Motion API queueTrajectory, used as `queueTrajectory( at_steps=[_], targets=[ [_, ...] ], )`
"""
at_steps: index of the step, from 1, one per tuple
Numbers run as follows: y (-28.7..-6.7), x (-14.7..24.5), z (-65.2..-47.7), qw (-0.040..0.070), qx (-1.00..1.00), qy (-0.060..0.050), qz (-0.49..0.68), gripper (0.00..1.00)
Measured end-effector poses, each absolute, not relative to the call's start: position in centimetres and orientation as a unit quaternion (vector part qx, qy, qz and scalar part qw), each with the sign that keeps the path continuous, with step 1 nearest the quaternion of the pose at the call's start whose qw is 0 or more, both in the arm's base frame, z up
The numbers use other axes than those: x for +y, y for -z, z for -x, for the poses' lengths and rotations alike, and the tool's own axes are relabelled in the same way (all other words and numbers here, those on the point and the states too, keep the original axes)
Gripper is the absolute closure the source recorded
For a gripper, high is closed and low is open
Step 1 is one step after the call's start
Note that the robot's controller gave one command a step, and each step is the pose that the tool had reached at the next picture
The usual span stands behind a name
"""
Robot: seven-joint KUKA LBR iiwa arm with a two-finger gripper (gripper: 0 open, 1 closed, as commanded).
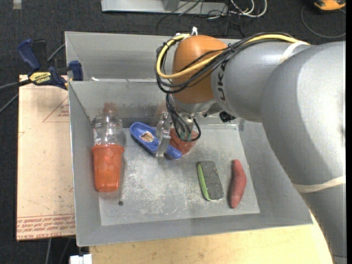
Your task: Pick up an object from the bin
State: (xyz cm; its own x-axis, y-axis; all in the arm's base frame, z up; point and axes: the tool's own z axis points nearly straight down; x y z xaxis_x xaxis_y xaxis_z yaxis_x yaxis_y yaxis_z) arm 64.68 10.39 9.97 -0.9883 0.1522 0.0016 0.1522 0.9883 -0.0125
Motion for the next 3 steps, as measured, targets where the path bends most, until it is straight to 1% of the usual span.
queueTrajectory(
  at_steps=[1, 2, 3],
  targets=[
    [-10.0, 10.4, -64.7, 0.001, -0.997, -0.006, 0.077, 1.0],
    [-9.4, 7.9, -64.8, -0.008, -0.99, -0.003, -0.138, 1.0],
    [-8.9, 7.0, -64.2, -0.014, -0.998, -0.002, -0.062, 1.0]
  ],
)
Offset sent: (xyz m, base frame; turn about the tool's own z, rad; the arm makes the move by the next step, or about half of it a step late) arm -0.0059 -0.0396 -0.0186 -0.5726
